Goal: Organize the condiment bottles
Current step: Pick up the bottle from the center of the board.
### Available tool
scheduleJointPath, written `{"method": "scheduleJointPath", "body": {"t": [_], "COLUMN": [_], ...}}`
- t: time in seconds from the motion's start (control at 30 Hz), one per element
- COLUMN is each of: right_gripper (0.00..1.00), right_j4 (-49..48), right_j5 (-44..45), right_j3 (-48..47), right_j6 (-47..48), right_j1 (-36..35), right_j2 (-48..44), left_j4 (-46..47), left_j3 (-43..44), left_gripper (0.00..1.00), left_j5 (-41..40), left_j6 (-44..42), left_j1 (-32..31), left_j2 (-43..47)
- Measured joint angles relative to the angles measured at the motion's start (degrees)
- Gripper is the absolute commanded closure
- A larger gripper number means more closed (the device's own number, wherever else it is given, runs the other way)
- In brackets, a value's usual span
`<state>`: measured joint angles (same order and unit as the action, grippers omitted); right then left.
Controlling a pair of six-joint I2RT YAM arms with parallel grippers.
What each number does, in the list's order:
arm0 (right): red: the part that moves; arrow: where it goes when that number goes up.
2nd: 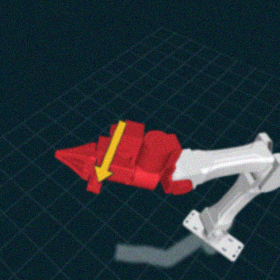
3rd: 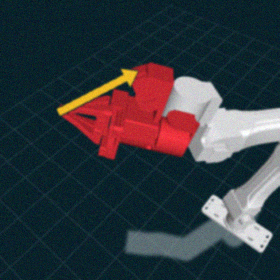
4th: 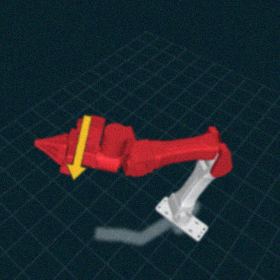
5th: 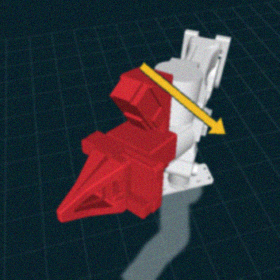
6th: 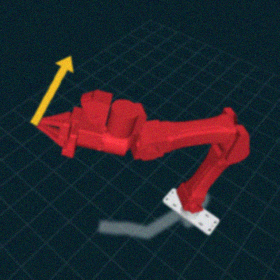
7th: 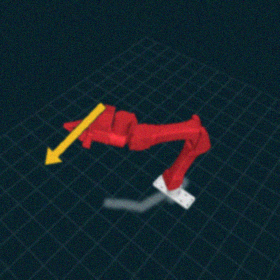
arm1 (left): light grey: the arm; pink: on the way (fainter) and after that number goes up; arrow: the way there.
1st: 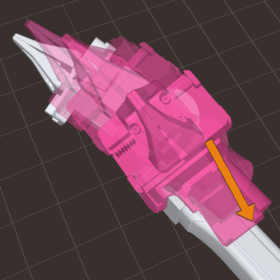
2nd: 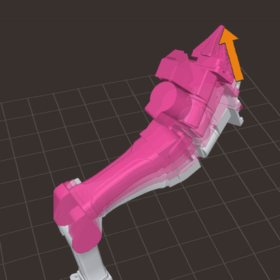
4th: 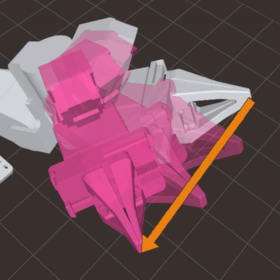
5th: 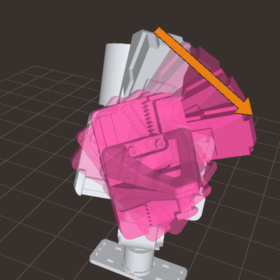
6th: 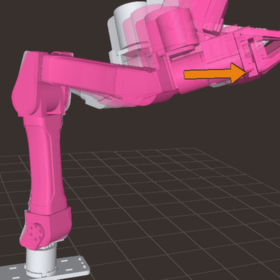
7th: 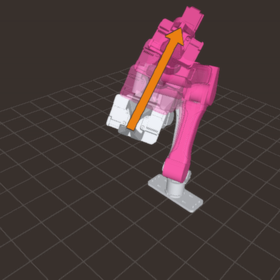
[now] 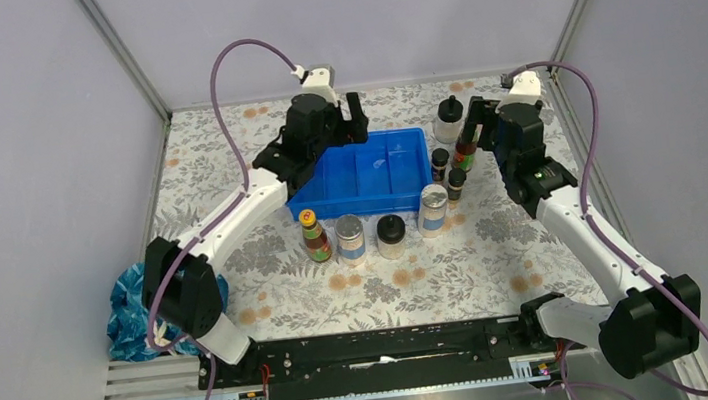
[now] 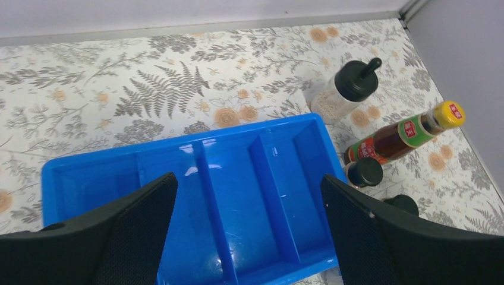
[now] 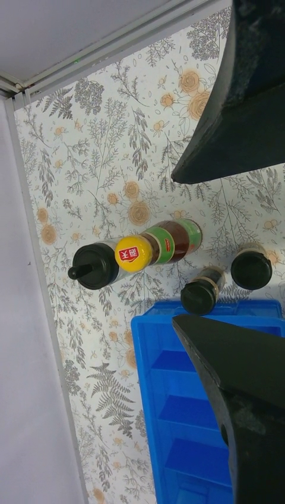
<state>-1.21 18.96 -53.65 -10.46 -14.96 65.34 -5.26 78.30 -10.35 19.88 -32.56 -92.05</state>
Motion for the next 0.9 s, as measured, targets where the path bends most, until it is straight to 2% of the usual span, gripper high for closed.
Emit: {"method": "scheduleJointPath", "body": {"t": [0.57,0.9], "right_gripper": [0.15,0.14], "right_j4": [-2.47,-4.66], "right_j5": [-0.42,3.41], "right_j3": [0.07,0.07], "right_j6": [1.09,1.22], "right_j1": [0.0,0.0], "right_j2": [5.14,4.42], "left_j4": [5.46,5.7], "left_j3": [5.57,16.24], "left_gripper": [0.06,0.03], "left_j5": [12.33,28.87], "left_j6": [-5.09,-11.19], "left_j1": [-0.13,-0.37], "left_j2": [-10.08,-19.04]}}
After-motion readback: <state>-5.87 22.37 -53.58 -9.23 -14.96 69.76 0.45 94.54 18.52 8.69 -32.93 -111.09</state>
